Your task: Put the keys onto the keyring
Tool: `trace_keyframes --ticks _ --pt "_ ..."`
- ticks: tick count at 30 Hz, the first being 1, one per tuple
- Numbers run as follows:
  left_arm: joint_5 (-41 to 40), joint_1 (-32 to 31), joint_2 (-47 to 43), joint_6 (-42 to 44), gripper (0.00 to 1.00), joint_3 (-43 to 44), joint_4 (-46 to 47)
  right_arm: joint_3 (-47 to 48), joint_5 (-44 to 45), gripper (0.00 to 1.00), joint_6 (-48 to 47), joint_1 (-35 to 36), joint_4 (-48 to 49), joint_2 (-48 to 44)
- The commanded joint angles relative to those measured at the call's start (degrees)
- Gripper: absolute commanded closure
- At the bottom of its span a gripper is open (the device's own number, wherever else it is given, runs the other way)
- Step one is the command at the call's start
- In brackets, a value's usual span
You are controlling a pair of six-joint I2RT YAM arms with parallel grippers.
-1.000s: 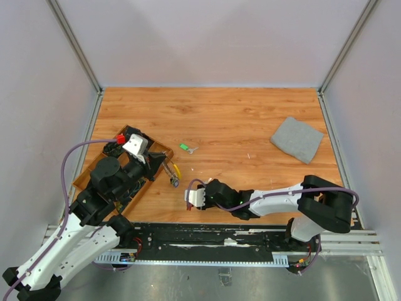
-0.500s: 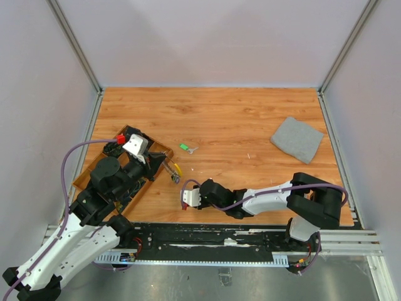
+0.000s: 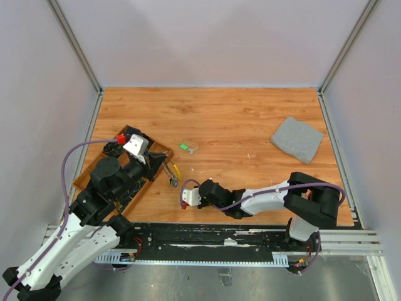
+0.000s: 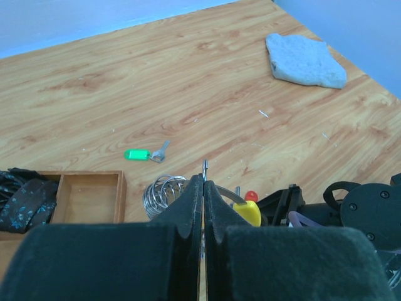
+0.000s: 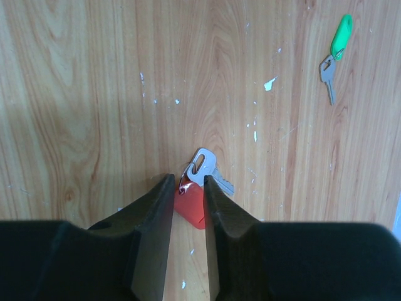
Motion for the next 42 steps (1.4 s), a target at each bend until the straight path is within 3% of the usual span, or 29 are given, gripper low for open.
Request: trace_keyframes --ticks 1,13,20,33,42 --pt "0.55 0.47 -0.08 0.70 0.99 -0.07 3.25 1.03 1.40 0.75 0.63 0.89 -0.71 1.44" --pt "0.46 0.47 -0.05 0.79 0.99 -0.28 3.40 1.35 0.59 0.82 1.61 0.35 -0.34 2.95" --pt "0.39 0.47 -0.22 0.79 1.00 -0.37 3.28 0.81 -1.07 0.98 3.77 -0.64 -0.36 1.63" --pt "2.27 0.47 -0.32 0.97 1.00 -0.09 4.60 -4.01 -14.47 0.99 16.30 -9.18 -0.19 -19.15" --pt "6.05 0.47 -0.13 1.45 1.00 0.42 6.12 -1.15 -26.66 0.99 22.08 -16.09 -10.76 -31.02"
